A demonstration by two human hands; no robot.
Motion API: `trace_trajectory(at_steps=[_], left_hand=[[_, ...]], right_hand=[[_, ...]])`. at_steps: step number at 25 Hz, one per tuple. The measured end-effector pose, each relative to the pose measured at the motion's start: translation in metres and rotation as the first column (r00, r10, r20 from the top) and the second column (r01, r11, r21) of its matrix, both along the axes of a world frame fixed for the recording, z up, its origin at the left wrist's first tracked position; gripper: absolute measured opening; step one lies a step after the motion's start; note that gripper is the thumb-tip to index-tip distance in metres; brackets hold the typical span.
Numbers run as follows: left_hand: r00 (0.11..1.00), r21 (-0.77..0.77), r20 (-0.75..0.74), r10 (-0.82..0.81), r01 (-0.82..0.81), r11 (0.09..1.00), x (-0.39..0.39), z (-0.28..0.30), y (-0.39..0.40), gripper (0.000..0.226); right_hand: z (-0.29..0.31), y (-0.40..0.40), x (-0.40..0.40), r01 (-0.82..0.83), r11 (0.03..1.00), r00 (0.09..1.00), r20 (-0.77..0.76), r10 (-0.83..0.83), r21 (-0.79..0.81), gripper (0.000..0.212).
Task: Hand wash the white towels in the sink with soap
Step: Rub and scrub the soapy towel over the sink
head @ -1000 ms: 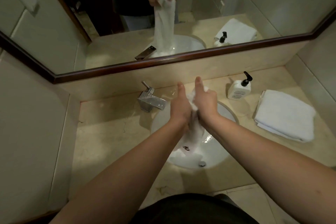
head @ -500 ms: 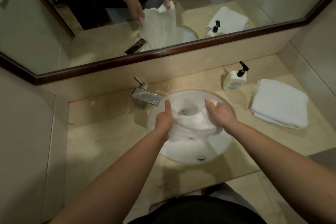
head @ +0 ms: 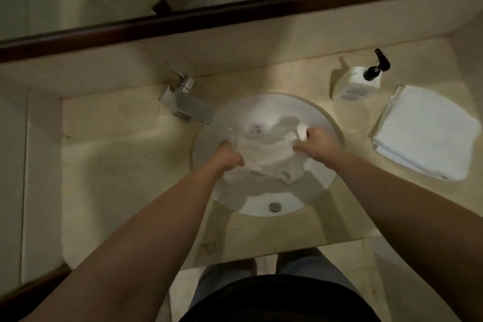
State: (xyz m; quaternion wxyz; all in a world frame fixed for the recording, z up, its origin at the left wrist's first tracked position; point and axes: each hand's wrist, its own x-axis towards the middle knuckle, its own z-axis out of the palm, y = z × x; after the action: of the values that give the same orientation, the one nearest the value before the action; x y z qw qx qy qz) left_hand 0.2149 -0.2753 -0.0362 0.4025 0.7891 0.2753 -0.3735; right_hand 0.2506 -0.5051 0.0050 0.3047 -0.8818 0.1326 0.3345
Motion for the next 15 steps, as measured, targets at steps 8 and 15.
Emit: trace_trajectory(at_steps=[8,15], left_hand=[[0.927,-0.111,0.087,0.365,-0.356,0.928,0.016,-0.061,-0.004,0.066],[0.998,0.106,0.022,0.052,-0.054,0.993,-0.008,-0.102,-0.013,0.022]], right_hand=[[-0.095,-0.006,0.028,0.143,0.964,0.983,-0.147,-0.111,0.226,0.043],[-0.145,-0.004,0.009,0.081,0.996,0.982,-0.173,-0.076,0.026,0.068]])
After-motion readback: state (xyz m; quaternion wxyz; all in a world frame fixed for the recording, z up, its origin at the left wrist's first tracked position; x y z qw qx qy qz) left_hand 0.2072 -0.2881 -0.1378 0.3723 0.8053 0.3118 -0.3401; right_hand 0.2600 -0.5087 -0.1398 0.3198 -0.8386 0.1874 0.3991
